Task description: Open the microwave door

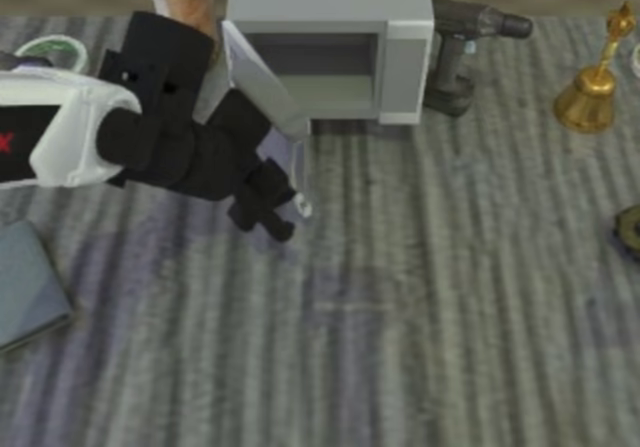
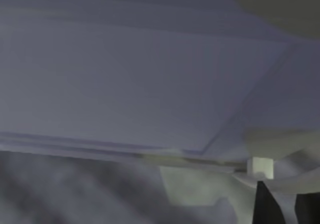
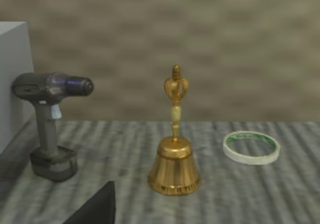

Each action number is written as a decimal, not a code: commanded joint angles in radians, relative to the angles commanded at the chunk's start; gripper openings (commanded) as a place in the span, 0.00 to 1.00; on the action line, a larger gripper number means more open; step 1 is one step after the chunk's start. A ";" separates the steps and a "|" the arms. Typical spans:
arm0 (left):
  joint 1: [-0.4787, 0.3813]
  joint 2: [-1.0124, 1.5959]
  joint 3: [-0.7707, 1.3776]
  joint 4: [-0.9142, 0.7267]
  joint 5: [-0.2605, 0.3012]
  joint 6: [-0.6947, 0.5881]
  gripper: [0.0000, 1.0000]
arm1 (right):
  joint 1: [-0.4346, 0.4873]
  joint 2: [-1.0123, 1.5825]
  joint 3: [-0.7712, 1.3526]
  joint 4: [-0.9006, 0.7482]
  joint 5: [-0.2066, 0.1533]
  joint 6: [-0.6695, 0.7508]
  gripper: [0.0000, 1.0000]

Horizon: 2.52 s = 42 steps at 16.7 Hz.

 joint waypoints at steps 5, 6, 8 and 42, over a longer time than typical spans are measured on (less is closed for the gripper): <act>-0.006 0.000 -0.005 -0.001 0.006 -0.004 0.00 | 0.000 0.000 0.000 0.000 0.000 0.000 1.00; -0.005 0.001 -0.005 -0.003 0.008 -0.002 0.00 | 0.000 0.000 0.000 0.000 0.000 0.000 1.00; 0.005 0.001 -0.004 -0.012 0.019 0.020 0.00 | 0.000 0.000 0.000 0.000 0.000 0.000 1.00; 0.041 -0.002 0.002 -0.050 0.071 0.105 0.00 | 0.000 0.000 0.000 0.000 0.000 0.000 1.00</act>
